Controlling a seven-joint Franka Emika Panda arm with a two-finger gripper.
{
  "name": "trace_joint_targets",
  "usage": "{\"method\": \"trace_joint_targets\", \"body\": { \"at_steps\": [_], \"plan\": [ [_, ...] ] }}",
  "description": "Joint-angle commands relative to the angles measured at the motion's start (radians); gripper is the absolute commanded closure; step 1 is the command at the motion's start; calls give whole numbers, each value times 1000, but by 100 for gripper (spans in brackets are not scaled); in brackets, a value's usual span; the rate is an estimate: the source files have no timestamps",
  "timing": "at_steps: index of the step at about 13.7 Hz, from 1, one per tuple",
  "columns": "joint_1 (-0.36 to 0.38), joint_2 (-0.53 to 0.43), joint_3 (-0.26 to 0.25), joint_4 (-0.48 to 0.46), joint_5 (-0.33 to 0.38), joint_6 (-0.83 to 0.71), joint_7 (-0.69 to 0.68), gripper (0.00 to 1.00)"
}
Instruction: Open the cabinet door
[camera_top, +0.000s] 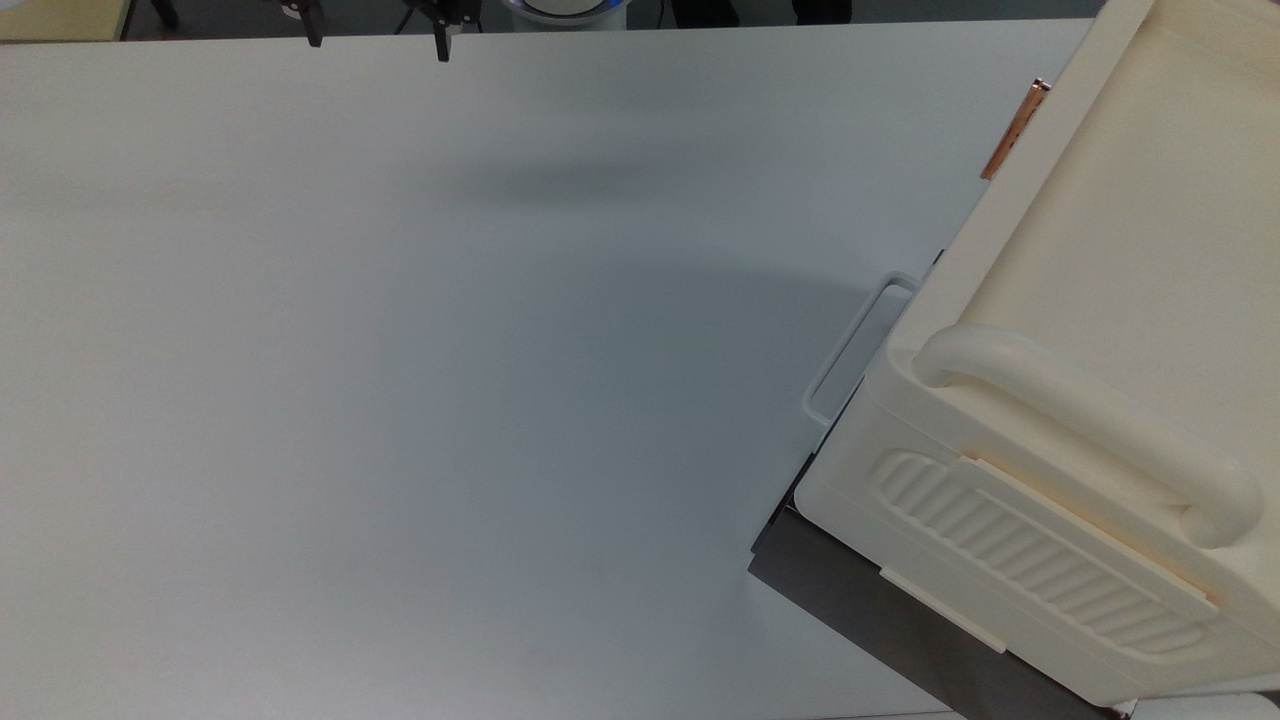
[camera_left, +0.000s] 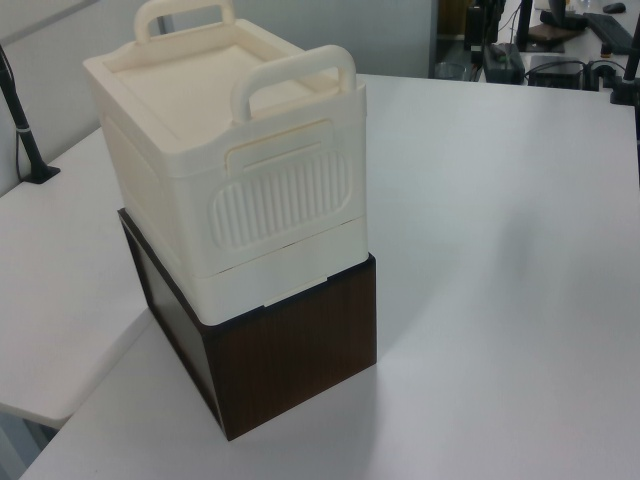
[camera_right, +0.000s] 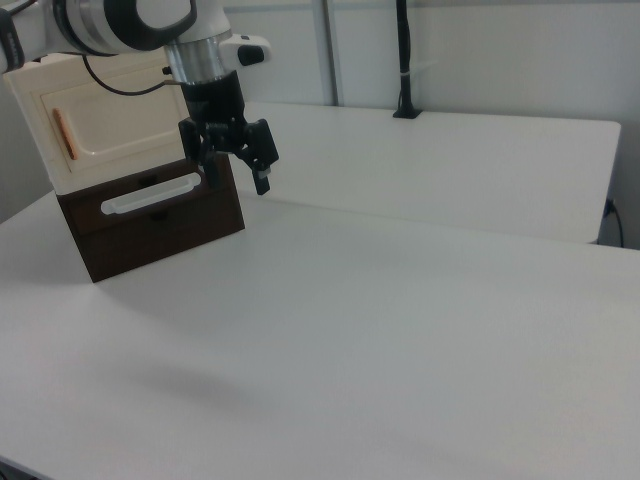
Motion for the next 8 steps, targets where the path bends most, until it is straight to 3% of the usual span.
{"method": "trace_joint_targets", "body": {
  "at_steps": [1, 8],
  "plan": [
    [12, -16, -1, -16, -25, -26, -13, 0],
    [12, -9, 1, -16, -23, -15, -11, 0]
  ]
}}
